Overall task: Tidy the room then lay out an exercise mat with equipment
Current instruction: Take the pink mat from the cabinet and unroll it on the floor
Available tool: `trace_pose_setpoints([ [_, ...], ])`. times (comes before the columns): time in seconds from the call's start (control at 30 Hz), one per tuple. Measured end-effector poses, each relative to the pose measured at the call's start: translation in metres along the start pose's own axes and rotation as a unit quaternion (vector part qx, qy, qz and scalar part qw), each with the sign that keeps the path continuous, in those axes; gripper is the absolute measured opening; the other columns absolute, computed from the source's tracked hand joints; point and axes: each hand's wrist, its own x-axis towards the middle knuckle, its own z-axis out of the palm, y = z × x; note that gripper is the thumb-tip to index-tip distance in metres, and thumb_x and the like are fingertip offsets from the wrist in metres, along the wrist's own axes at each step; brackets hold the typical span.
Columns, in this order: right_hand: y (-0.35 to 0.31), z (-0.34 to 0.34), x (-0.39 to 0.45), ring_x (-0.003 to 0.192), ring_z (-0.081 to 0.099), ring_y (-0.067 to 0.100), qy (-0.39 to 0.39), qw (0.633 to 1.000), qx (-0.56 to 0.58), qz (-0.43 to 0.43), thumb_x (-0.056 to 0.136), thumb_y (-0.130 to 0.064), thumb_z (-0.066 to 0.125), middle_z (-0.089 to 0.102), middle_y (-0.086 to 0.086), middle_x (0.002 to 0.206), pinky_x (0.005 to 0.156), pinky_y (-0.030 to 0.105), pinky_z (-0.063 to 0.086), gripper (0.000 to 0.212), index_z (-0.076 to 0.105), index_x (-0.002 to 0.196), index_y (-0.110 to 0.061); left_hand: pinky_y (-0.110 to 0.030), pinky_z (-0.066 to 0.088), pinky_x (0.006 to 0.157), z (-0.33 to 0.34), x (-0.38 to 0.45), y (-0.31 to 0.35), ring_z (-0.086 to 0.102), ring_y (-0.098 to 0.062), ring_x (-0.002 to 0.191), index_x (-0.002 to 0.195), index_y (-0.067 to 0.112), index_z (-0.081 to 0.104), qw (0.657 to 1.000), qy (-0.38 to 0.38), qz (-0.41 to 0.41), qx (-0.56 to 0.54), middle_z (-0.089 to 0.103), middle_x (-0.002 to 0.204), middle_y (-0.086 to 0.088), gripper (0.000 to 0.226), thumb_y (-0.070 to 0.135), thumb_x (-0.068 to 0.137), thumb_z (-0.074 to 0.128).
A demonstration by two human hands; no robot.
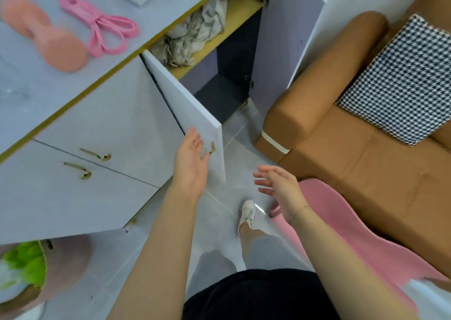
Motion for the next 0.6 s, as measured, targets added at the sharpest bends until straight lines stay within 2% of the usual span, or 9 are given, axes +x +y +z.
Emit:
trace_pose_setpoints([
  [0.07,-0.016,0.003,0.028,0.08,0.064,0.018,0.002,1.0,0.004,-0.003,0.095,-0.007,0.048,0.069,0.006,0.092,0.075,0.029,0.052,0.017,0.065,0.097,-0.01,-0.034,0.043,0.097,0.018,0.029,0.017,0.056,-0.017,0.107,0.147,0.012,0.032,0.999,-0.006,-0.028,-0.024,0.059,0.114,-0.001,0.052,0.031,0.1,0.044],
  [0.1,-0.025,0.003,0.043,0.08,0.063,0.018,0.0,1.0,0.002,-0.004,0.095,-0.006,0.048,0.069,0.006,0.091,0.075,0.029,0.051,0.018,0.065,0.097,-0.01,-0.034,0.046,0.086,0.026,0.043,0.023,0.057,-0.017,0.091,0.146,0.011,0.031,0.999,0.0,-0.041,-0.021,0.058,0.099,-0.001,0.055,0.035,0.099,0.045],
  [0.13,-0.034,0.003,0.056,0.079,0.063,0.018,-0.002,1.0,0.001,-0.003,0.095,-0.006,0.048,0.069,0.006,0.091,0.075,0.029,0.051,0.018,0.065,0.096,-0.01,-0.035,0.047,0.079,0.032,0.055,0.028,0.055,-0.019,0.084,0.146,0.013,0.031,0.998,0.01,-0.056,-0.024,0.056,0.097,-0.003,0.059,0.041,0.097,0.047],
  [0.2,-0.055,0.0,0.084,0.077,0.063,0.019,0.01,1.0,-0.001,-0.004,0.095,-0.006,0.047,0.068,0.007,0.091,0.072,0.028,0.051,0.019,0.066,0.093,-0.011,-0.041,0.051,0.08,0.039,0.073,0.035,0.057,-0.026,0.093,0.146,0.02,0.034,0.996,0.011,-0.076,-0.043,0.053,0.117,-0.007,0.061,0.048,0.094,0.049],
  [0.27,-0.079,-0.005,0.111,0.077,0.063,0.021,0.028,0.999,0.0,-0.015,0.095,-0.006,0.046,0.069,0.009,0.09,0.071,0.029,0.051,0.022,0.067,0.091,-0.011,-0.052,0.05,0.091,0.049,0.087,0.039,0.056,-0.035,0.111,0.142,0.025,0.038,0.995,-0.008,-0.084,-0.059,0.049,0.135,-0.011,0.056,0.05,0.094,0.048],
  [0.33,-0.103,-0.01,0.131,0.076,0.063,0.021,0.044,0.999,0.001,-0.028,0.095,-0.005,0.043,0.069,0.008,0.087,0.07,0.03,0.051,0.025,0.068,0.092,-0.011,-0.06,0.043,0.097,0.064,0.097,0.043,0.052,-0.042,0.118,0.142,0.026,0.037,0.991,-0.024,-0.094,-0.09,0.047,0.136,-0.013,0.052,0.05,0.096,0.042],
  [0.43,-0.137,-0.012,0.152,0.075,0.063,0.018,0.067,0.997,-0.001,-0.032,0.094,-0.003,0.043,0.069,0.01,0.091,0.07,0.027,0.052,0.024,0.067,0.098,-0.006,-0.061,0.035,0.104,0.089,0.115,0.05,0.045,-0.045,0.125,0.143,0.026,0.033,0.975,-0.033,-0.122,-0.18,0.042,0.139,-0.014,0.049,0.048,0.099,0.033],
  [0.53,-0.16,-0.003,0.177,0.072,0.063,0.016,0.085,0.996,0.004,-0.03,0.094,-0.003,0.042,0.068,0.011,0.093,0.066,0.024,0.052,0.025,0.066,0.104,-0.003,-0.062,0.029,0.102,0.109,0.152,0.067,0.035,-0.044,0.134,0.146,0.026,0.03,0.936,-0.047,-0.157,-0.312,0.034,0.148,-0.02,0.05,0.045,0.1,0.024],
  [0.6,-0.171,0.008,0.19,0.076,0.063,0.016,0.097,0.995,0.011,-0.032,0.095,-0.006,0.044,0.068,0.011,0.098,0.066,0.024,0.053,0.024,0.066,0.102,-0.007,-0.061,0.024,0.104,0.116,0.181,0.083,0.028,-0.043,0.139,0.146,0.022,0.029,0.893,-0.057,-0.174,-0.412,0.03,0.15,-0.024,0.052,0.044,0.101,0.02],
])
